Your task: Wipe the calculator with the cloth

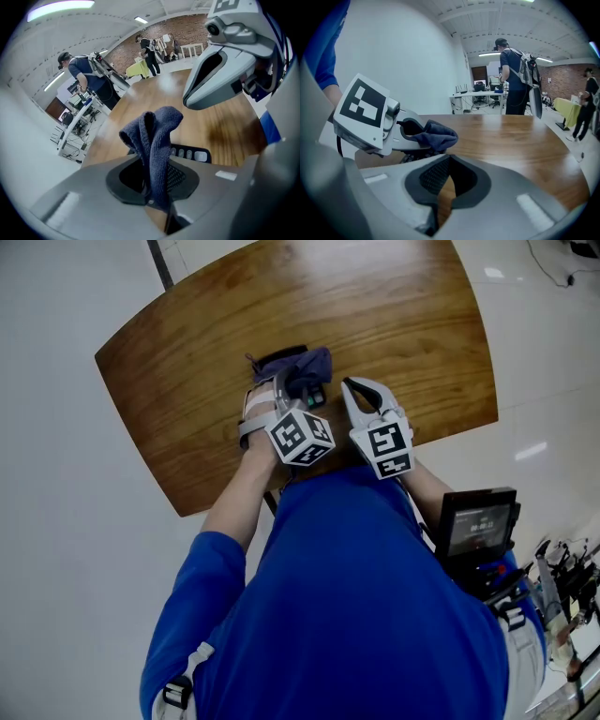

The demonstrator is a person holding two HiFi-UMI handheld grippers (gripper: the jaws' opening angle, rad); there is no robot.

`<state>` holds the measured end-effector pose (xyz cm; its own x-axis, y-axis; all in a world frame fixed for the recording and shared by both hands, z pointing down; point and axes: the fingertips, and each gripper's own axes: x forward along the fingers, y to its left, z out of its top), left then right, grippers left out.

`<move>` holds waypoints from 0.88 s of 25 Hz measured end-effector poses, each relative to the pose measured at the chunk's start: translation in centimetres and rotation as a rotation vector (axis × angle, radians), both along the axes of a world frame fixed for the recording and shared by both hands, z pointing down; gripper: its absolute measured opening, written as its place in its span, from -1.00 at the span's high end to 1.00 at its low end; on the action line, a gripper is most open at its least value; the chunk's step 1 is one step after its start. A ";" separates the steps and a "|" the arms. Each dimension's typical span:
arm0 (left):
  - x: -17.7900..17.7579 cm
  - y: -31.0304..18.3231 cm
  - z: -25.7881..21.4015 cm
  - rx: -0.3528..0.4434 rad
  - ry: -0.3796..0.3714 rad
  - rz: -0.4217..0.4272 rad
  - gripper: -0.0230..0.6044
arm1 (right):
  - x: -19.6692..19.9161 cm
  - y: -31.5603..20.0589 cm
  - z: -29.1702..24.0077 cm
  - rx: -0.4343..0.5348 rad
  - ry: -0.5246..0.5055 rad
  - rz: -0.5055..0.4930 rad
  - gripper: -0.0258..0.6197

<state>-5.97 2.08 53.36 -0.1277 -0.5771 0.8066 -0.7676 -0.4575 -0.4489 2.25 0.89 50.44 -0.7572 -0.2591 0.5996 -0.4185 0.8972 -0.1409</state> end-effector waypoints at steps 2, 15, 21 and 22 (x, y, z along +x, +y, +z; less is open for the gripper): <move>-0.5 0.1 -0.1 0.000 0.004 -0.020 0.73 | -0.3 0.1 -0.2 0.001 -0.003 -0.006 0.92; -5.6 3.6 0.1 -0.035 0.036 -0.193 0.73 | -1.6 0.1 -0.8 0.009 -0.014 -0.036 0.92; -5.2 3.6 0.6 -0.033 0.043 -0.187 0.73 | -1.3 -0.1 -0.6 0.013 -0.010 -0.026 0.92; -4.8 3.5 0.6 -0.030 0.045 -0.177 0.73 | -1.1 -0.2 -0.5 0.015 -0.009 -0.021 0.92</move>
